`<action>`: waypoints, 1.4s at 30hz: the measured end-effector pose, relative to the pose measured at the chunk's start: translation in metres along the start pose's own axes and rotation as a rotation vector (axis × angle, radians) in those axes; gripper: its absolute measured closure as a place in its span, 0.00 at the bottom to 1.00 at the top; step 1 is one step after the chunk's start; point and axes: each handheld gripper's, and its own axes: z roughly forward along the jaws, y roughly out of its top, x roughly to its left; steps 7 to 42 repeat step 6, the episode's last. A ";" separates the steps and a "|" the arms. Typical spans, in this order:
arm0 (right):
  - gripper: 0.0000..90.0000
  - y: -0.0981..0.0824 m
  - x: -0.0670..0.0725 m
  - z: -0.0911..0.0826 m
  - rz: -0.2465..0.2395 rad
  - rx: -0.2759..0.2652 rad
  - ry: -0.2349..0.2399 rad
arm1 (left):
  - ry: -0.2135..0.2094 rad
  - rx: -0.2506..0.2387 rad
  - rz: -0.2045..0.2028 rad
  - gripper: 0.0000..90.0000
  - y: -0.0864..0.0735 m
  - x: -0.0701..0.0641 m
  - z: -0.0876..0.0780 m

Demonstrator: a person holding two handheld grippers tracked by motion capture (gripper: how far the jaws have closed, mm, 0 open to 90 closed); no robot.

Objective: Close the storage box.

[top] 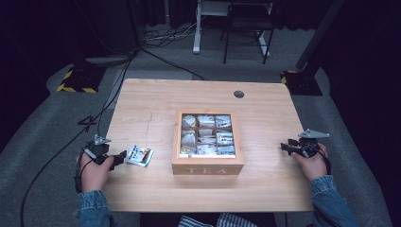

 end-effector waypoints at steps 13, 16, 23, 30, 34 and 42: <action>0.44 0.000 0.000 0.001 0.008 0.007 -0.005 | -0.023 -0.034 -0.008 0.25 0.004 -0.003 -0.004; 0.44 0.000 0.000 0.001 0.008 0.007 -0.005 | -0.023 -0.034 -0.008 0.25 0.004 -0.003 -0.004; 0.44 0.000 0.000 0.001 0.008 0.007 -0.005 | -0.023 -0.034 -0.008 0.25 0.004 -0.003 -0.004; 0.44 0.000 0.000 0.001 0.008 0.007 -0.005 | -0.023 -0.034 -0.008 0.25 0.004 -0.003 -0.004; 0.44 0.000 0.000 0.001 0.008 0.007 -0.005 | -0.023 -0.034 -0.008 0.25 0.004 -0.003 -0.004; 0.44 0.000 0.000 0.001 0.008 0.007 -0.005 | -0.023 -0.034 -0.008 0.25 0.004 -0.003 -0.004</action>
